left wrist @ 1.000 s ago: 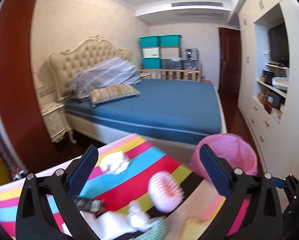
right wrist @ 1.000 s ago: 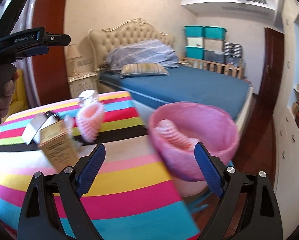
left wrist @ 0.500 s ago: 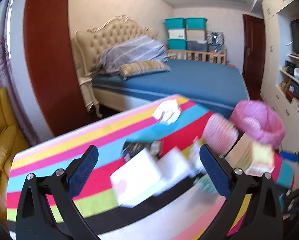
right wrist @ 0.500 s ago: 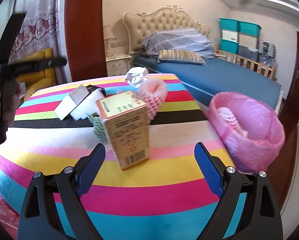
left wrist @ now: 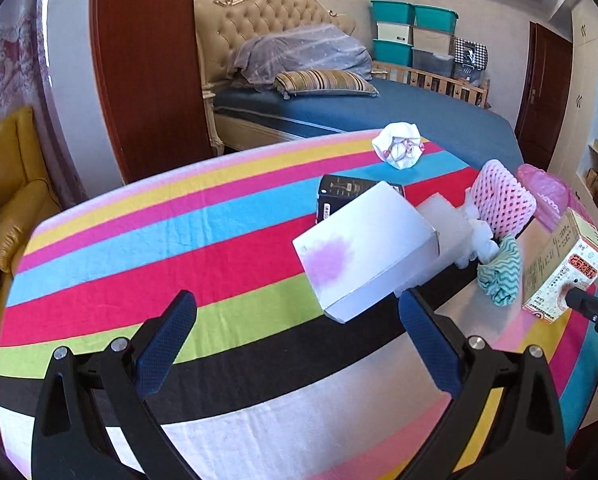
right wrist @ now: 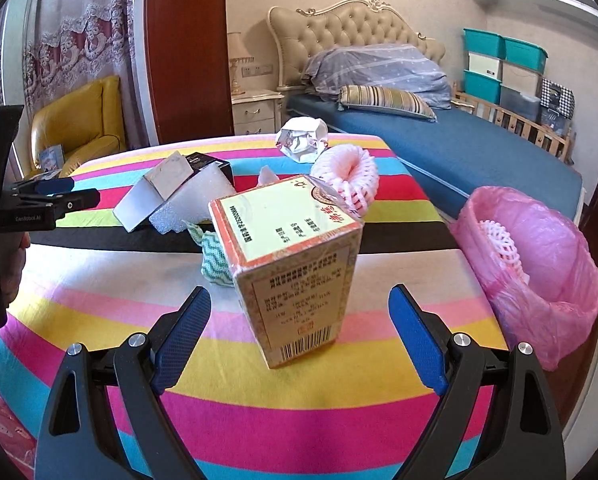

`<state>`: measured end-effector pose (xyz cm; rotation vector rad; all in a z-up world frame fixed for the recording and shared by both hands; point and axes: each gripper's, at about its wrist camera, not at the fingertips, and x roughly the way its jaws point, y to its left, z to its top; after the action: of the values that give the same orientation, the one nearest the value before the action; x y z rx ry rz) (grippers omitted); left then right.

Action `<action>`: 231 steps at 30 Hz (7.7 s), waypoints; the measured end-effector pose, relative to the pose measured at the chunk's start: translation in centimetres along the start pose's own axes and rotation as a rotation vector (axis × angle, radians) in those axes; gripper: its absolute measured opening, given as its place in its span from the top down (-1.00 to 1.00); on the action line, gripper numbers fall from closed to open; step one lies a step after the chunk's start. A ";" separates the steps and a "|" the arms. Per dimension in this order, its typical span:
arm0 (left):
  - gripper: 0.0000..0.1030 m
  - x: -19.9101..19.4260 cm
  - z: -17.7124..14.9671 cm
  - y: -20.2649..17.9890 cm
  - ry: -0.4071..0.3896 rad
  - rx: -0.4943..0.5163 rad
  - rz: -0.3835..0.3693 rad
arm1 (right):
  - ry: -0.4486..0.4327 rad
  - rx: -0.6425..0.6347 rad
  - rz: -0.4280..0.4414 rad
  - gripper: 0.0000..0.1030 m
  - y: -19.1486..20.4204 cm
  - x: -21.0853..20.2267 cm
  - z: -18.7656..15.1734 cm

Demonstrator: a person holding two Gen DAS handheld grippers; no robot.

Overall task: Collect trash
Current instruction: 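Grasp the white box with the left tool while the right tool grasps the medicine box, then carry the white box and medicine box over the pink bin and open both tools, then move both tools back over the table toward the remaining trash, then grasp the white foam block with the left tool while the right tool grasps the green-white cloth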

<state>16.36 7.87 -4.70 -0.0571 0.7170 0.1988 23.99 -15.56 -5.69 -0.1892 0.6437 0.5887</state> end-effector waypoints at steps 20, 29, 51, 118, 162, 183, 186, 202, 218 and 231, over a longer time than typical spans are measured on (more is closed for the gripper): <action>-0.91 2.9 2.3 -4.2 0.054 -0.103 -0.153 | -0.052 0.058 0.021 -0.14 -0.2 1.0 0.2; -0.91 3.6 3.6 -4.2 0.038 -0.217 -0.122 | -0.073 0.073 0.031 -0.14 -0.6 0.9 -0.2; -0.77 4.9 2.2 -3.8 0.027 -0.301 -0.119 | -0.082 0.090 0.038 -0.14 -0.8 0.8 -0.4; -0.77 3.2 10.3 -30.1 -0.202 0.378 -0.522 | -0.214 0.286 -0.303 -0.14 -19.2 -6.7 0.0; -0.91 1.9 12.9 -25.3 -0.272 0.313 -0.324 | -0.240 0.268 -0.328 -0.56 -17.8 -9.1 -1.2; -0.91 1.3 2.5 -6.4 -0.093 0.174 -0.026 | -0.095 0.215 -0.141 -0.56 -6.5 -1.5 0.8; -0.91 1.9 1.7 -5.3 -0.063 0.172 -0.005 | -0.068 0.211 -0.107 -0.56 -5.4 -0.3 1.1; -0.91 2.4 1.2 -3.0 -0.067 0.142 0.035 | 0.063 0.071 0.008 -0.55 4.1 4.8 2.4; -0.91 2.9 1.0 -3.1 -0.036 0.124 -0.007 | 0.115 0.023 -0.021 0.29 4.7 5.2 1.7; -0.91 4.8 2.3 -7.2 0.031 0.105 -0.124 | 0.085 0.119 -0.063 0.28 1.2 2.8 -0.4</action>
<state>22.83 1.82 -6.24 -0.0039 0.7515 0.0418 24.90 -13.47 -7.69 -0.1231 0.7505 0.4820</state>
